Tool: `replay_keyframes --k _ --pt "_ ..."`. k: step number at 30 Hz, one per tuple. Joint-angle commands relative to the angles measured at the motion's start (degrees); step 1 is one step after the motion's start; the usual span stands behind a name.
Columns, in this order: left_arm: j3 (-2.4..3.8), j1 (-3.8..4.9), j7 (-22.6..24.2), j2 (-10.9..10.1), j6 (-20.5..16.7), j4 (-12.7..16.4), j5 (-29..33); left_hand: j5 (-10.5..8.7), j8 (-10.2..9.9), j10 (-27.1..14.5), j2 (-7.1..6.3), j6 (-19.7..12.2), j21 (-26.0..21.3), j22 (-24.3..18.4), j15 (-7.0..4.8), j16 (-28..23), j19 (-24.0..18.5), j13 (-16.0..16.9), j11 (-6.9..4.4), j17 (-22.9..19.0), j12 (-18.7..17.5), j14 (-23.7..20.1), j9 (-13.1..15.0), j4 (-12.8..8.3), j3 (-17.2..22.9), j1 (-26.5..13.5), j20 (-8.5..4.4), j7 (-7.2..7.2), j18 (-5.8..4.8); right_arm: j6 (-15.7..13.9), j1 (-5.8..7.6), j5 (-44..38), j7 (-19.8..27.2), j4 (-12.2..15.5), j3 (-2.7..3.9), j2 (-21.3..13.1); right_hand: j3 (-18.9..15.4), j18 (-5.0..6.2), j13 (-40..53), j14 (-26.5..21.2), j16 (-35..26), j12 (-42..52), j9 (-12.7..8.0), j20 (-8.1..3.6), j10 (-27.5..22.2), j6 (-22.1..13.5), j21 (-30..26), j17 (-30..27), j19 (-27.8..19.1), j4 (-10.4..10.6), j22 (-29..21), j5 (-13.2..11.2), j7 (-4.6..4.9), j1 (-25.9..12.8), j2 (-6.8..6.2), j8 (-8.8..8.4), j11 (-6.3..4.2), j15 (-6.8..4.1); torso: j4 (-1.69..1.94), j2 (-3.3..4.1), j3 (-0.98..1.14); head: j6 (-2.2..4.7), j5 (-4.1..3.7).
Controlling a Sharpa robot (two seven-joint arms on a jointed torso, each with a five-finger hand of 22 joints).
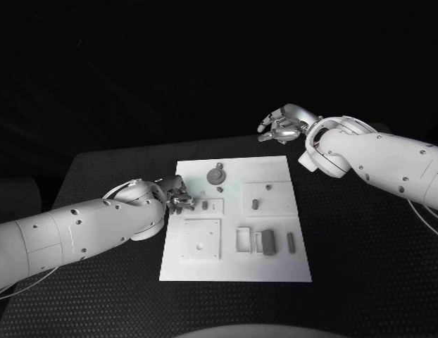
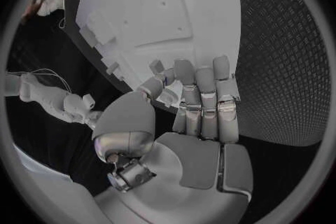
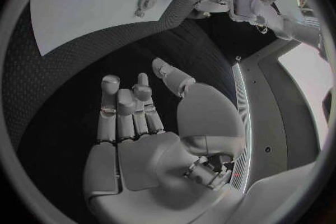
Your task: Assemble the parts on the task board
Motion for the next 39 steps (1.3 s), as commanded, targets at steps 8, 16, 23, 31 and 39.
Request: replay_keyframes --k 8,16,23,31,39 --pt "-0.4 -0.57 -0.21 -0.75 -2.87 0.7 0.57 0.2 0.2 -1.34 0.91 4.83 0.54 1.54 -0.29 0.4 -0.08 0.08 -1.35 -0.01 0.57 0.43 0.23 -0.22 0.57 0.69 -0.48 -4.35 0.13 0.61 -0.03 -0.06 0.39 0.1 0.03 -0.15 -0.07 0.69 -0.08 0.19 0.34 0.27 0.09 0.18 -0.53 0.63 -0.24 -0.1 0.16 -0.13 0.63 -0.1 0.93 -0.17 0.2 -0.22 -0.01 -0.26 0.02 0.0 -0.01 0.0 0.0" --pt "-0.41 -0.7 0.15 -1.09 -4.87 1.15 1.41 0.33 0.21 -1.35 0.84 4.88 0.71 1.54 -0.32 0.47 -0.07 0.1 -1.38 -0.03 0.71 0.48 0.33 -0.2 0.61 0.8 -0.5 -4.38 0.13 0.64 -0.03 -0.06 0.4 0.16 0.03 -0.21 -0.07 0.69 -0.1 0.19 0.35 0.28 0.09 0.18 -0.53 0.63 -0.24 -0.11 0.16 -0.12 0.64 -0.1 0.93 -0.18 0.2 -0.23 -0.01 -0.26 0.01 0.02 -0.03 -0.02 0.03" --pt "-0.4 -0.97 0.63 -1.68 -5.6 1.78 2.42 0.36 0.2 -1.36 0.81 4.89 0.76 1.53 -0.33 0.49 -0.07 0.1 -1.38 -0.03 0.75 0.5 0.37 -0.21 0.62 0.84 -0.52 -4.38 0.14 0.62 -0.04 -0.06 0.4 0.13 0.03 -0.28 -0.07 0.69 -0.11 0.19 0.35 0.29 0.09 0.18 -0.53 0.63 -0.24 -0.11 0.17 -0.11 0.64 -0.1 0.93 -0.2 0.21 -0.23 -0.01 -0.26 0.02 0.01 -0.05 -0.05 0.01" --pt "-0.4 -1.04 1.99 -2.0 -7.26 2.27 3.16 0.37 0.19 -1.38 0.77 4.89 0.83 1.53 -0.34 0.5 -0.08 0.1 -1.38 -0.05 0.8 0.51 0.41 -0.19 0.63 0.87 -0.52 -4.39 0.13 0.64 -0.04 -0.05 0.39 0.14 0.03 -0.28 -0.07 0.69 -0.13 0.19 0.35 0.3 0.1 0.18 -0.53 0.63 -0.25 -0.12 0.17 -0.1 0.64 -0.1 0.93 -0.21 0.22 -0.23 -0.01 -0.26 0.0 0.01 -0.03 -0.07 0.08" --pt "-0.37 -1.21 3.25 -2.61 -9.85 2.7 3.34 0.38 0.18 -1.42 0.74 4.88 0.89 1.52 -0.36 0.5 -0.1 0.09 -1.38 -0.07 0.85 0.51 0.45 -0.19 0.66 0.92 -0.53 -4.38 0.13 0.66 -0.06 -0.05 0.39 0.11 0.03 -0.33 -0.07 0.69 -0.14 0.19 0.36 0.31 0.1 0.18 -0.54 0.63 -0.25 -0.13 0.17 -0.1 0.64 -0.1 0.93 -0.21 0.23 -0.24 -0.01 -0.26 -0.01 0.02 0.01 -0.14 0.12"
